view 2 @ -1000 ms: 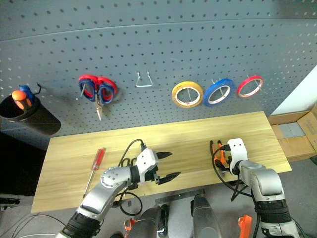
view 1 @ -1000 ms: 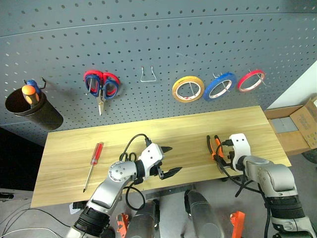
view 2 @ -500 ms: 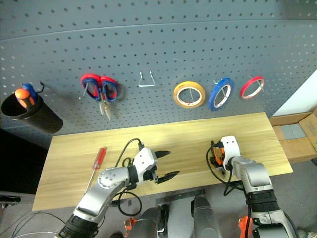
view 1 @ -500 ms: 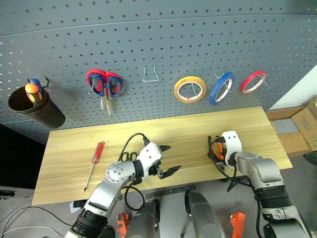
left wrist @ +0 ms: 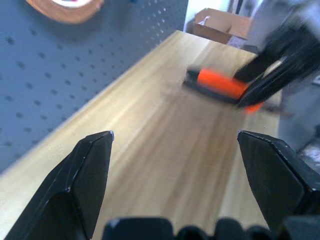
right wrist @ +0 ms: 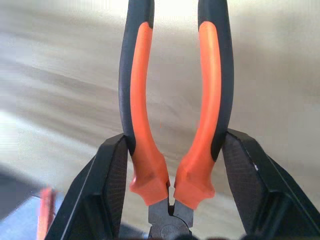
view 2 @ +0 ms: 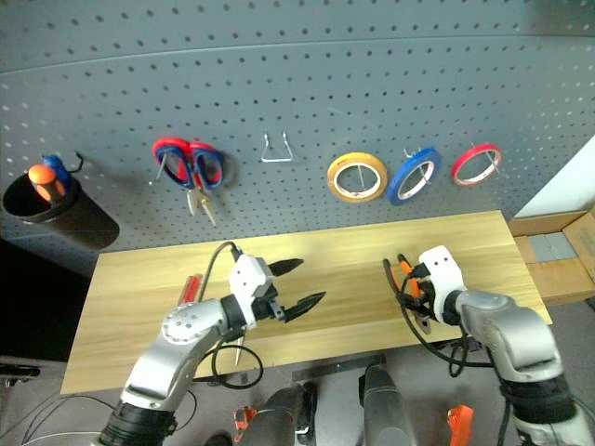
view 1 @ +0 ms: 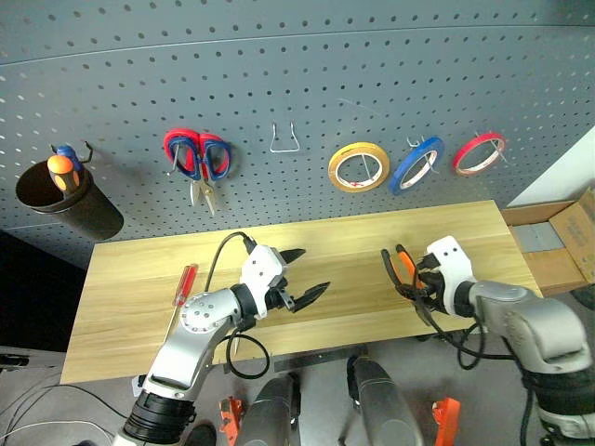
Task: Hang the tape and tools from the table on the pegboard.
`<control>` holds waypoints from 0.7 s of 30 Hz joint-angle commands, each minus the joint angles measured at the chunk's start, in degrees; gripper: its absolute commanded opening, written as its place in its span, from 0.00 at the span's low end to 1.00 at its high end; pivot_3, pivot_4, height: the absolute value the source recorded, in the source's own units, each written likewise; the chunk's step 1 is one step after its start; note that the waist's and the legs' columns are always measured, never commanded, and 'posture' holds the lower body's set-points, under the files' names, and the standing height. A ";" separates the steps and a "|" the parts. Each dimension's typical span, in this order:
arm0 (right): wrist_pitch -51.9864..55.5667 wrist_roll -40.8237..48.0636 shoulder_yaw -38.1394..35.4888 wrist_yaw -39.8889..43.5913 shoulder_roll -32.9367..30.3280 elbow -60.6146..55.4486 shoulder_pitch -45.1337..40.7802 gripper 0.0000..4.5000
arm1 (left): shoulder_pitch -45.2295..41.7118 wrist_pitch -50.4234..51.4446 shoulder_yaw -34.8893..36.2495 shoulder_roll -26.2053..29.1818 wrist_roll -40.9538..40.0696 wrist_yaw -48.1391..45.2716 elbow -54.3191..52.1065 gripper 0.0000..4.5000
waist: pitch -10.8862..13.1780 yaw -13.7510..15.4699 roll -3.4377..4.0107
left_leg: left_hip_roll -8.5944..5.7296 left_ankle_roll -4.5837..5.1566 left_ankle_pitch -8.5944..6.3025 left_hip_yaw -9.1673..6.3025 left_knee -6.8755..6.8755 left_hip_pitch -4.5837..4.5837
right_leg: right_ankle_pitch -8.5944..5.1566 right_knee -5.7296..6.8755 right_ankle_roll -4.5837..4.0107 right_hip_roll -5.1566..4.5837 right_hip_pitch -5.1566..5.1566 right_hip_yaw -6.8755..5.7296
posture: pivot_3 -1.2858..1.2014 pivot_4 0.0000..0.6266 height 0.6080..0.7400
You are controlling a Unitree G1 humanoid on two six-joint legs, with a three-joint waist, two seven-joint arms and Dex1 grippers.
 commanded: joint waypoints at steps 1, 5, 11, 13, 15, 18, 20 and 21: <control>-3.22 13.60 -7.01 3.86 5.05 -9.64 -7.66 0.52 | 0.79 -0.46 3.42 1.05 -2.08 0.90 -5.05 0.94 | 0.02 -0.18 -0.03 | 0.07 0.00 -0.01 0.01 0.00 0.02 | 0.01 0.00 0.01 0.08 0.01 0.01 | 0.45 0.48 1.00; -6.83 18.56 -6.42 1.20 12.54 -8.24 -18.04 0.52 | 1.40 -2.83 4.72 0.75 -0.86 3.16 -4.99 0.94 | -0.03 0.05 -0.11 | 0.22 -0.01 0.00 0.08 0.02 0.05 | 0.17 -0.05 0.04 0.25 0.01 0.10 | 0.46 0.46 1.00; -17.91 12.53 -0.78 -5.84 24.37 1.90 -33.28 0.52 | 3.92 -4.91 6.82 -2.09 -0.95 8.51 -7.52 0.94 | -0.13 1.19 -0.24 | 0.46 -0.32 0.14 0.21 0.02 -0.03 | 0.31 -0.13 -0.16 0.45 -0.20 0.15 | 0.47 0.42 1.00; -22.34 9.65 1.02 -6.62 26.97 4.57 -35.62 0.52 | 5.55 -5.76 7.13 -2.27 -0.37 9.34 -7.78 0.94 | -0.20 1.30 -0.31 | 0.53 -0.36 0.14 0.25 0.00 -0.06 | 0.31 -0.12 -0.18 0.51 -0.31 0.14 | 0.48 0.42 1.00; -27.28 6.62 1.92 -7.78 29.20 8.30 -37.78 0.52 | 6.67 -6.66 7.10 -3.21 0.09 10.96 -8.37 0.94 | -0.24 1.43 -0.37 | 0.68 -0.43 0.10 0.30 -0.01 -0.08 | 0.31 -0.12 -0.18 0.62 -0.38 0.12 | 0.49 0.42 1.00; -34.75 1.72 2.12 -10.38 32.00 15.64 -41.02 0.52 | 7.81 -7.70 8.25 -4.50 -0.36 12.91 -8.92 0.94 | -0.26 1.54 -0.41 | 0.69 -0.44 0.09 0.42 -0.01 -0.10 | 0.32 -0.12 -0.19 0.63 -0.43 0.17 | 0.49 0.41 1.00; -38.63 -0.85 2.72 -10.92 33.18 19.83 -42.20 0.52 | 8.00 -8.34 8.57 -5.07 -0.14 14.00 -8.96 0.94 | -0.29 1.56 -0.45 | 0.69 -0.44 0.09 0.49 0.00 -0.09 | 0.35 -0.11 -0.24 0.63 -0.44 0.19 | 0.49 0.41 1.00; -41.29 -3.56 4.38 -10.63 33.15 21.90 -42.50 0.52 | 8.05 -8.84 8.78 -5.39 -0.03 14.62 -8.87 0.94 | -0.29 1.57 -0.46 | 0.70 -0.44 0.09 0.53 0.00 -0.09 | 0.36 -0.11 -0.25 0.63 -0.45 0.19 | 0.50 0.41 1.00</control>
